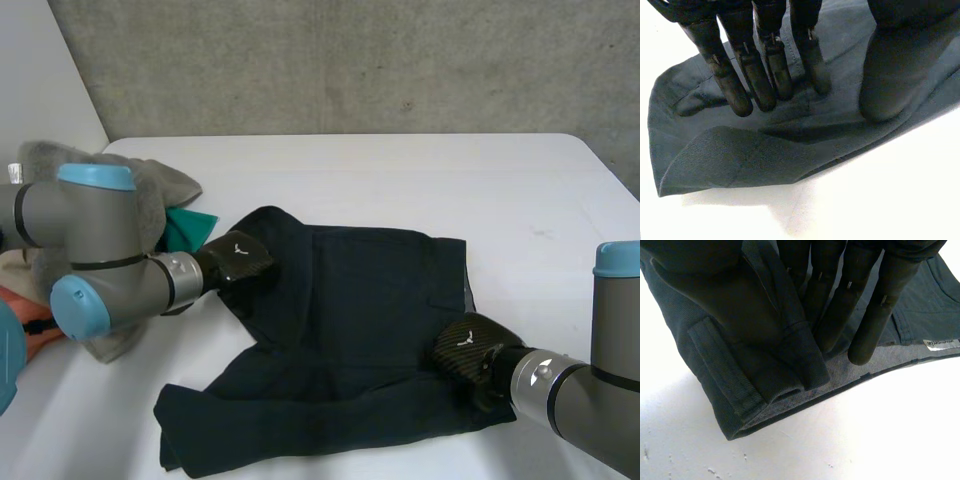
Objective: Fold the laundry.
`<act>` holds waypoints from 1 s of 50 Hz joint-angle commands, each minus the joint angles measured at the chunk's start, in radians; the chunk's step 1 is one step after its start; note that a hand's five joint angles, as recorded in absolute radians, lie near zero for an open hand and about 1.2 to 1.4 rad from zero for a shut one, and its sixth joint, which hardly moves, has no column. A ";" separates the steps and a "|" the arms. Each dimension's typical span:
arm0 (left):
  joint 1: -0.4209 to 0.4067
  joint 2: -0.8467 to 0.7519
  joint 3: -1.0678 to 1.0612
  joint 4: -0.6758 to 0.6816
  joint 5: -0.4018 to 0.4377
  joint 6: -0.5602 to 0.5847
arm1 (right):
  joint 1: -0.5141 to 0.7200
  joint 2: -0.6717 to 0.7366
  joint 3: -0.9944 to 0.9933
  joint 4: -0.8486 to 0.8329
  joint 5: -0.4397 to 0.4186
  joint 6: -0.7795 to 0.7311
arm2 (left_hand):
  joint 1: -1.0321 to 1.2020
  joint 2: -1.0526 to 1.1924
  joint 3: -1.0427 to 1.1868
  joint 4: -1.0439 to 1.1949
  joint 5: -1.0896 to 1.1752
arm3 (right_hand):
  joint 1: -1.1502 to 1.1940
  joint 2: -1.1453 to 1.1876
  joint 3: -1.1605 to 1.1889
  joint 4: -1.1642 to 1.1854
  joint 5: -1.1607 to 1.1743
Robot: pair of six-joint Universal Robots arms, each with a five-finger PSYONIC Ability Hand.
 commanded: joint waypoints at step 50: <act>-0.043 -0.019 0.017 0.056 -0.128 0.038 | -0.019 0.020 -0.003 -0.020 -0.004 0.007 | 0.463 0.478 0.481 0.480 0.484 | 0.276 0.224 0.204 0.196 0.195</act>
